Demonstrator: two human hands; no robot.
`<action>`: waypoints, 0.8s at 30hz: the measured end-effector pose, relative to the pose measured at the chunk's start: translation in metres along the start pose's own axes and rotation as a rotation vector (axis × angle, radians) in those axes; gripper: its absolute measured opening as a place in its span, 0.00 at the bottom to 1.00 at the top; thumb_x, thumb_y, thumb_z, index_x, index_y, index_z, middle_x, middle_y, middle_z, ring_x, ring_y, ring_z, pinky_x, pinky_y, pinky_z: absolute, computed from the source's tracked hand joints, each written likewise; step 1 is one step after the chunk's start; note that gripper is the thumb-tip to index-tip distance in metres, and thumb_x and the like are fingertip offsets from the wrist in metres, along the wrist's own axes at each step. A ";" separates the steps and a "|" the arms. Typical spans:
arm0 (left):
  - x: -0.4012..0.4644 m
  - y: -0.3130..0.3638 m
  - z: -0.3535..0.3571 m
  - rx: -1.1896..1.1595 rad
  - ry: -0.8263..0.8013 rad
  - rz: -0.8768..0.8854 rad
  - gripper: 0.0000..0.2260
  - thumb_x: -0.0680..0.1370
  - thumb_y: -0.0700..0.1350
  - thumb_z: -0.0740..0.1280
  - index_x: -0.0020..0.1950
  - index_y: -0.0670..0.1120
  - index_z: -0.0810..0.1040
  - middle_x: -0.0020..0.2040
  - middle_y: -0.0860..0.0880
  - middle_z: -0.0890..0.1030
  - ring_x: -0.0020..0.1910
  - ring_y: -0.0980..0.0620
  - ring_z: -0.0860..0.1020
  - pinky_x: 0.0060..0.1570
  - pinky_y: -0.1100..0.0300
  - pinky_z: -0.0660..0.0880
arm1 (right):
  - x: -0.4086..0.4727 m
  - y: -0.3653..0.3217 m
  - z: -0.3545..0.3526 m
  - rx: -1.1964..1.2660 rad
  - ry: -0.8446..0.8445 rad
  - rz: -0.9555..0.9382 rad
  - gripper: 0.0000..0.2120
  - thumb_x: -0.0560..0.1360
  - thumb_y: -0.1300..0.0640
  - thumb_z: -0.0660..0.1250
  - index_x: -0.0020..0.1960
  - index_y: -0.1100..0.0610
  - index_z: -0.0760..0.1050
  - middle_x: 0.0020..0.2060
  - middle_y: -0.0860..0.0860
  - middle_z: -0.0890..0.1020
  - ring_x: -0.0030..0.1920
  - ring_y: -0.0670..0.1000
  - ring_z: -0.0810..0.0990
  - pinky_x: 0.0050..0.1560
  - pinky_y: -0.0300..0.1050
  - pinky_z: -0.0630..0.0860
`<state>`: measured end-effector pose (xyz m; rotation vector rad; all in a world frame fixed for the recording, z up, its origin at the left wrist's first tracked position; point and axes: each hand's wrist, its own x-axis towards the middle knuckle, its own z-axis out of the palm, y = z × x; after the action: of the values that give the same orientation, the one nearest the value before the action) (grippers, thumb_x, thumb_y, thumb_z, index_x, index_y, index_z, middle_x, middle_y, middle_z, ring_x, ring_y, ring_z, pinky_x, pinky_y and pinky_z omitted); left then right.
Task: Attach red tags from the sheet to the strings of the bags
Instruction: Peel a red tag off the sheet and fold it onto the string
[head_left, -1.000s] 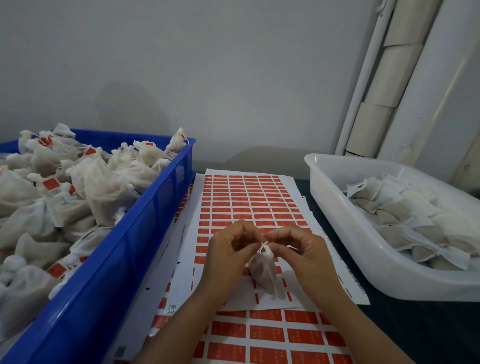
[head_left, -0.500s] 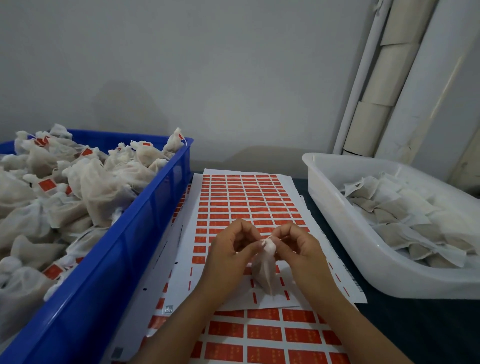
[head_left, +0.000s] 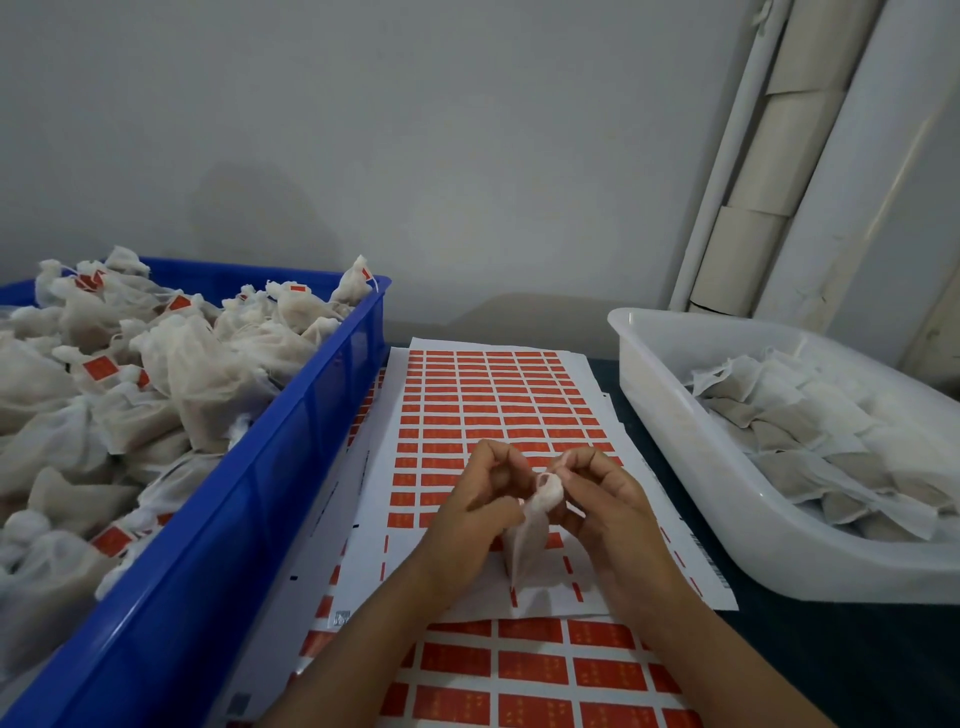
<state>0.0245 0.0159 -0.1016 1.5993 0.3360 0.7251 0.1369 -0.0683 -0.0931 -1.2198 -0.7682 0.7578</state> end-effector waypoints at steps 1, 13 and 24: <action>-0.001 -0.001 0.001 0.036 -0.032 0.002 0.13 0.74 0.39 0.66 0.52 0.53 0.69 0.47 0.57 0.79 0.51 0.58 0.78 0.43 0.70 0.75 | 0.000 0.000 0.000 0.010 0.016 0.009 0.05 0.77 0.61 0.62 0.46 0.57 0.76 0.41 0.52 0.82 0.43 0.51 0.83 0.43 0.42 0.80; 0.000 -0.005 0.008 0.316 0.175 0.131 0.04 0.77 0.52 0.61 0.44 0.55 0.72 0.38 0.65 0.76 0.40 0.64 0.76 0.37 0.74 0.72 | -0.004 -0.004 0.001 -0.422 0.142 -0.330 0.03 0.76 0.61 0.62 0.44 0.55 0.72 0.37 0.50 0.78 0.36 0.48 0.77 0.41 0.36 0.77; 0.003 0.001 0.007 0.028 0.288 -0.027 0.11 0.79 0.47 0.60 0.43 0.46 0.79 0.29 0.58 0.78 0.32 0.64 0.76 0.34 0.76 0.71 | 0.001 -0.001 0.003 -0.432 0.203 -0.281 0.06 0.78 0.59 0.58 0.42 0.54 0.69 0.34 0.50 0.77 0.33 0.44 0.76 0.38 0.31 0.75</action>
<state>0.0307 0.0122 -0.1001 1.5137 0.5783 0.9358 0.1349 -0.0667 -0.0913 -1.5066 -0.9381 0.2351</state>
